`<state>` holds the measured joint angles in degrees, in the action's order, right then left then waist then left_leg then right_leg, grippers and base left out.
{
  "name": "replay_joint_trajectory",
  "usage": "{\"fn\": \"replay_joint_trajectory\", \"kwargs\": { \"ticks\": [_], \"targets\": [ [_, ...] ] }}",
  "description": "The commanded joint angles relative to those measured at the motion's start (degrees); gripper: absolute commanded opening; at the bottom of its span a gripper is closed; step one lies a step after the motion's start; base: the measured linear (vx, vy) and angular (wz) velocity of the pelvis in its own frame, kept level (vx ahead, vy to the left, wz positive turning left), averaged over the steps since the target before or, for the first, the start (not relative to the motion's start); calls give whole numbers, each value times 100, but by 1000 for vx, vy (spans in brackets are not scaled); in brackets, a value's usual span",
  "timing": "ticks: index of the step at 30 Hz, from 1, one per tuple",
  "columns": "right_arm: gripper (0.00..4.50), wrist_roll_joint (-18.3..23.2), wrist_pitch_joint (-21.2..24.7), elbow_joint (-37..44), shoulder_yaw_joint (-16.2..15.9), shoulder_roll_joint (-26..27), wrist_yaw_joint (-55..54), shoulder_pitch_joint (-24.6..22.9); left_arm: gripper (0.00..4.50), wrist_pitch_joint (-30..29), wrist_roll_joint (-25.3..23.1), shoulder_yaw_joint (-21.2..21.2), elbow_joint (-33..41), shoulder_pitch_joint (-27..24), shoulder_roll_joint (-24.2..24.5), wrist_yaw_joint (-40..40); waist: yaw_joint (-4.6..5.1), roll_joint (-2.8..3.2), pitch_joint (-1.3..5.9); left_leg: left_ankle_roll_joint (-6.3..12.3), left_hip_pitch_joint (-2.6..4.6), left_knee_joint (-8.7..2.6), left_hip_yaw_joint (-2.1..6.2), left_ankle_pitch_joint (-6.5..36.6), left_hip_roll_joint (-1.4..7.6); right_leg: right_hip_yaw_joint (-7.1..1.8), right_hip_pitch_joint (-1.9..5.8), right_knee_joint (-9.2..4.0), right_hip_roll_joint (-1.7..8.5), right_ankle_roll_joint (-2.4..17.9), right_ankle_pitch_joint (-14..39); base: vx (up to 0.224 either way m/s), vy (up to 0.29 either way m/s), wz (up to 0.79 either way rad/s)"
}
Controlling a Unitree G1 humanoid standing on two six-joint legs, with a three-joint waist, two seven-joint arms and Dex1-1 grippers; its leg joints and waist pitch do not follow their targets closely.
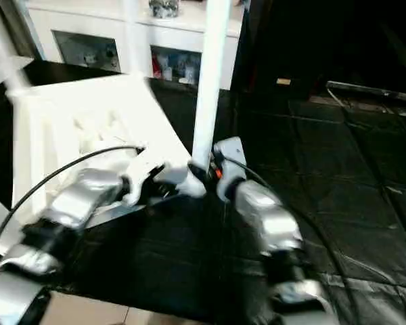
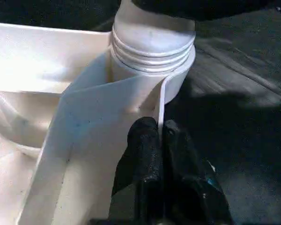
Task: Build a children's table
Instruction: Rotate leg to tighten
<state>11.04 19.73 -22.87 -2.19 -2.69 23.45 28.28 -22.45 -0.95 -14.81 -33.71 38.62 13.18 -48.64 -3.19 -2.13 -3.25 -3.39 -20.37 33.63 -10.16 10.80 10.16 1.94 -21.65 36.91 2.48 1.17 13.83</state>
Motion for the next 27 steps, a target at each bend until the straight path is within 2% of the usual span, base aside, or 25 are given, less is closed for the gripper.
{"fn": "replay_joint_trajectory", "kwargs": {
  "ticks": [1,3,6,9,10,12,17,19,20,22,25,27],
  "targets": [
    [197,55,326,-322,-332,393,-41,-100,0,228,123,49,52,199,-333,206,-78,10,364,185,6,-336,116,333,270,-297,287,-448,570,1333,-409,0,0,0],
    [253,137,314,-221,-262,433,-7,-142,0,313,50,-5,-12,222,-314,237,-76,12,353,184,5,-346,121,413,280,-294,291,-460,579,1329,-309,0,0,0],
    [277,137,239,-65,-172,354,72,-235,0,398,-21,-41,-55,217,-235,137,-86,40,335,106,28,-366,127,646,309,-304,278,-494,595,1284,-4,0,0,0],
    [303,198,161,214,-108,129,321,-393,0,490,-78,-130,-119,205,-73,-59,-98,14,340,122,18,-364,128,605,301,-304,296,-484,593,1260,-92,0,0,0],
    [315,216,157,303,-116,50,413,-443,0,519,-90,-153,-134,200,-26,-129,-120,24,347,156,16,-357,128,536,307,-305,300,-468,595,1248,-225,0,0,0],
    [330,289,191,536,-147,-201,742,-590,0,590,-107,-188,-177,183,72,-321,-144,18,346,211,16,-353,125,498,304,-299,305,-469,594,1248,-343,0,0,0],
    [374,544,241,1001,-105,-1003,1861,-873,0,1005,-89,-360,-161,94,416,-1103,-226,25,334,208,25,-362,131,633,324,-299,298,-505,618,1198,-47,0,0,0],
    [393,558,277,1071,-157,-1332,2291,-921,0,1052,-23,-410,-141,52,502,-1401,-238,29,349,244,23,-349,126,564,330,-290,303,-464,591,1251,-312,0,0,0],
    [403,615,220,1139,-193,-1621,2729,-955,0,1303,40,-485,-96,-8,592,-1772,-239,27,351,261,23,-346,126,527,332,-288,298,-455,596,1276,-392,0,0,0],
    [417,658,187,1168,-190,-1730,2897,-957,0,1306,40,-525,-82,-22,637,-1887,-255,21,365,337,7,-328,125,441,327,-275,310,-429,608,1358,-624,0,0,0],
    [417,806,25,1257,-288,-2237,3845,-936,0,1758,49,-723,-59,-93,861,-2593,-283,19,377,438,0,-307,126,459,332,-263,319,-425,614,1431,-714,0,0,0],
    [417,910,38,1264,-378,-2405,4268,-897,0,1861,98,-773,-26,-101,919,-2860,-312,25,374,467,1,-307,123,426,345,-255,303,-406,601,1441,-794,0,0,0]
  ]
}}
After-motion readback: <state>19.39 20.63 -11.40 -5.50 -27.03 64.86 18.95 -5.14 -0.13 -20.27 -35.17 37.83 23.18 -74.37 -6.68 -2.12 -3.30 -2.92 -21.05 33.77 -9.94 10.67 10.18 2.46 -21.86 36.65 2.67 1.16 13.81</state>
